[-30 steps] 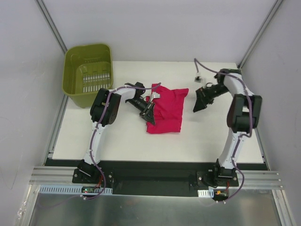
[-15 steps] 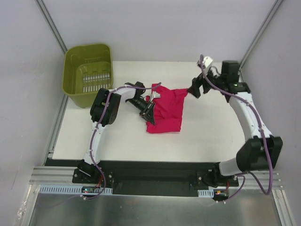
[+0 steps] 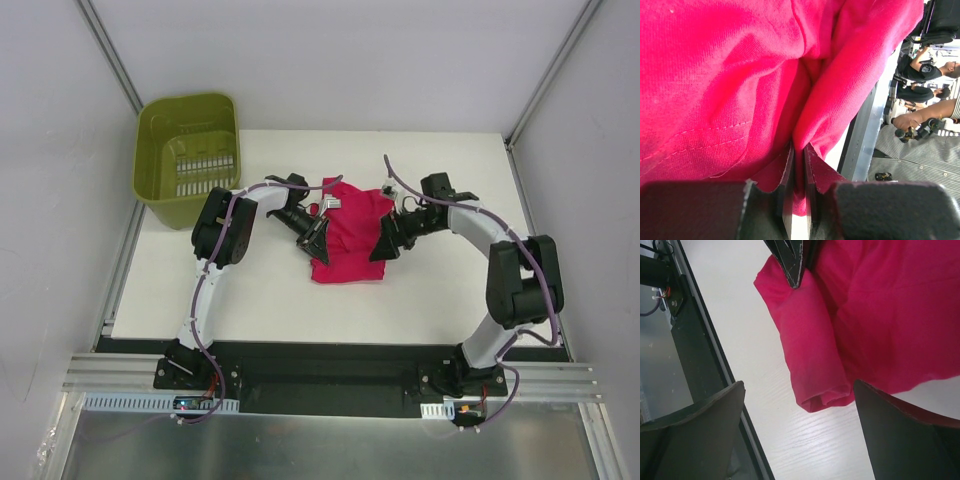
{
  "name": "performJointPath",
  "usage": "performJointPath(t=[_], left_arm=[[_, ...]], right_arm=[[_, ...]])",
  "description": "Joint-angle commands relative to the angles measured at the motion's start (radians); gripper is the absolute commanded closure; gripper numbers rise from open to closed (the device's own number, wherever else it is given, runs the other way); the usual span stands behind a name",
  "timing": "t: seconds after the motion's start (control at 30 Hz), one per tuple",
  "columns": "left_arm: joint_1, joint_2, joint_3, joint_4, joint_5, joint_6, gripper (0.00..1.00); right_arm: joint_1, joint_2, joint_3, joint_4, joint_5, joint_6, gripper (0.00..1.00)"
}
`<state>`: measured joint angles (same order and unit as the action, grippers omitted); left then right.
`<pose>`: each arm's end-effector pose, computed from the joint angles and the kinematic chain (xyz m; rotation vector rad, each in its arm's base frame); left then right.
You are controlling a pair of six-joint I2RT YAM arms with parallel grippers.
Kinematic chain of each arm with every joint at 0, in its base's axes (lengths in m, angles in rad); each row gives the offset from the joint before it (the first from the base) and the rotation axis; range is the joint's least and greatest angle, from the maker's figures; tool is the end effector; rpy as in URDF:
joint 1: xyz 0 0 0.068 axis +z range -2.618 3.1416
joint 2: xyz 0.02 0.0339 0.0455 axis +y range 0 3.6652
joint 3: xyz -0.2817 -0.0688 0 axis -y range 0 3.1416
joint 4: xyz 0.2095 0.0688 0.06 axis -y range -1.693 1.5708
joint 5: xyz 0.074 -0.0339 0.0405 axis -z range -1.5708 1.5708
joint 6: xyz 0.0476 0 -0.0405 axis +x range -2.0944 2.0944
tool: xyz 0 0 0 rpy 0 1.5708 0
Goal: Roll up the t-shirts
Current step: Roll the T-shirt to the center of the board.
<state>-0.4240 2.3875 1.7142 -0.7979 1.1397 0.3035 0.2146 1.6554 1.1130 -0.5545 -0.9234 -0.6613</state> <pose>0.3795 -0.2187 0.1292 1.0127 2.4245 -1.6876 0.2861 0.1012 0.2460 -1.2305 1.9736 0.9969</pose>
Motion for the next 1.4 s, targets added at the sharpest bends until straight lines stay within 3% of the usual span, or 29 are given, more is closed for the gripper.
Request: performJointPath(t=[0.0,0.3,0.47,0.7,0.9,1.0,1.13,1.23,1.37], left_arm=[[0.002,-0.056,-0.004,-0.024,-0.009,0.034,0.91],[-0.001,-0.053,-0.007,-0.03,-0.012,0.04,0.91],[-0.002,-0.057,-0.002,-0.034,-0.018,0.043,0.91],[-0.002,-0.06,-0.002,-0.04,-0.015,0.043,0.91],[-0.002,-0.062,-0.004,-0.041,-0.023,0.037,0.9],[-0.002,-0.07,-0.005,-0.04,-0.067,0.034,0.75],[0.005,-0.079,0.037,-0.044,-0.142,0.02,0.65],[0.013,-0.137,0.068,-0.058,-0.193,0.052,0.57],[-0.004,-0.325,0.038,-0.055,-0.195,0.135,0.5]], right_arm=[[0.02,0.099,0.05,-0.018,-0.054,-0.01,0.07],[0.035,0.265,0.201,-0.165,-0.089,-0.067,0.16],[0.065,0.362,0.261,-0.422,-0.15,-0.241,0.36],[0.072,0.408,0.231,-0.509,-0.166,-0.297,0.45],[0.037,0.457,0.232,-0.472,-0.178,-0.2,0.76],[0.009,0.493,0.235,-0.463,-0.18,-0.164,0.87],[-0.02,0.549,0.242,-0.472,-0.161,-0.11,0.9],[-0.02,0.625,0.306,-0.596,-0.161,-0.182,0.89],[-0.017,0.65,0.332,-0.573,-0.146,-0.115,0.9]])
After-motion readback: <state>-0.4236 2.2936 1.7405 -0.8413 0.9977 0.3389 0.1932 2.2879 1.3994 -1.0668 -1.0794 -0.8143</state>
